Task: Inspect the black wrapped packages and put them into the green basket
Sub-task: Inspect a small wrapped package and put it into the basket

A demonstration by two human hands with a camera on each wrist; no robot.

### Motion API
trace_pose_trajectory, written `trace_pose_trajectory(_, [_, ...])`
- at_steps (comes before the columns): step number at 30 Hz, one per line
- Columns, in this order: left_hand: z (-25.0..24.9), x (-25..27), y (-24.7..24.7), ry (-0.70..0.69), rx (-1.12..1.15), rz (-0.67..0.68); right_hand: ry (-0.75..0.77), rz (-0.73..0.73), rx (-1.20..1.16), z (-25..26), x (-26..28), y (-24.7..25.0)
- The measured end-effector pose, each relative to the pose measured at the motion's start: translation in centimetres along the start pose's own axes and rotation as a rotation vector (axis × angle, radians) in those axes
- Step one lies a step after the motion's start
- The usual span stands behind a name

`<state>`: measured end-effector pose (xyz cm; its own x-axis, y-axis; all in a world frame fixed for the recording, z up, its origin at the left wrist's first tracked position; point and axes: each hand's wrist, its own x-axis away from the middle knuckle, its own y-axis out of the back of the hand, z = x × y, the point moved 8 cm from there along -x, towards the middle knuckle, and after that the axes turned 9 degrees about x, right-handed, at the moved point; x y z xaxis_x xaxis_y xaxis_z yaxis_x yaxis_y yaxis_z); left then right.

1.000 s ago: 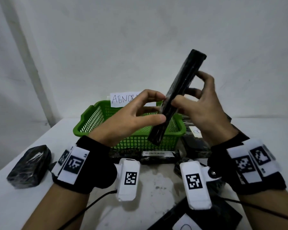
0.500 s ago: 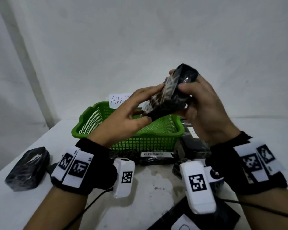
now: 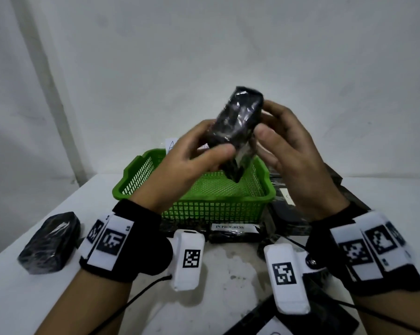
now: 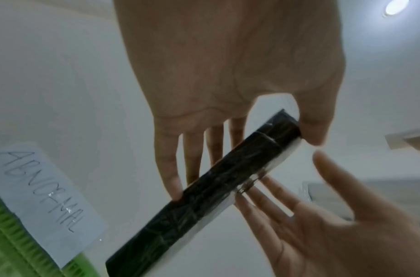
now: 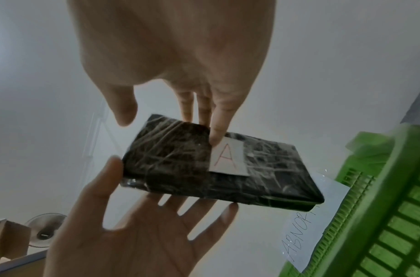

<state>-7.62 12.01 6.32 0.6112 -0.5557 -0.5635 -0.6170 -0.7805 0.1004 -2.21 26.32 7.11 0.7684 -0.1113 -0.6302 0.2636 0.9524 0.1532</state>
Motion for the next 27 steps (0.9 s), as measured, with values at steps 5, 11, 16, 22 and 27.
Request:
trace_pose_trajectory(5, [-1.0, -0.1, 3.4, -0.166, 0.081, -0.307, 0.053, 0.049, 0.246, -0.4, 0.0, -0.2])
trace_pose_trajectory(11, [-0.2, 0.4, 6.0, -0.109, 0.173, -0.49, 0.022, 0.105, 0.698, -2.5, 0.2, -0.9])
trace_pose_trajectory(16, [1.4, 1.2, 8.7, -0.007, 0.272, -0.627, 0.019, 0.117, 0.857, -2.3, -1.5, -2.8])
trace_pose_trajectory(22, [3.8, 0.8, 14.6, 0.219, 0.227, -0.726, -0.009, 0.365, 1.091, -3.3, -8.2, -7.6])
trace_pose_trajectory(27, [5.4, -0.3, 20.2, 0.327, -0.235, -0.817, -0.072, 0.528, 1.272, -7.2, -14.0, -10.1])
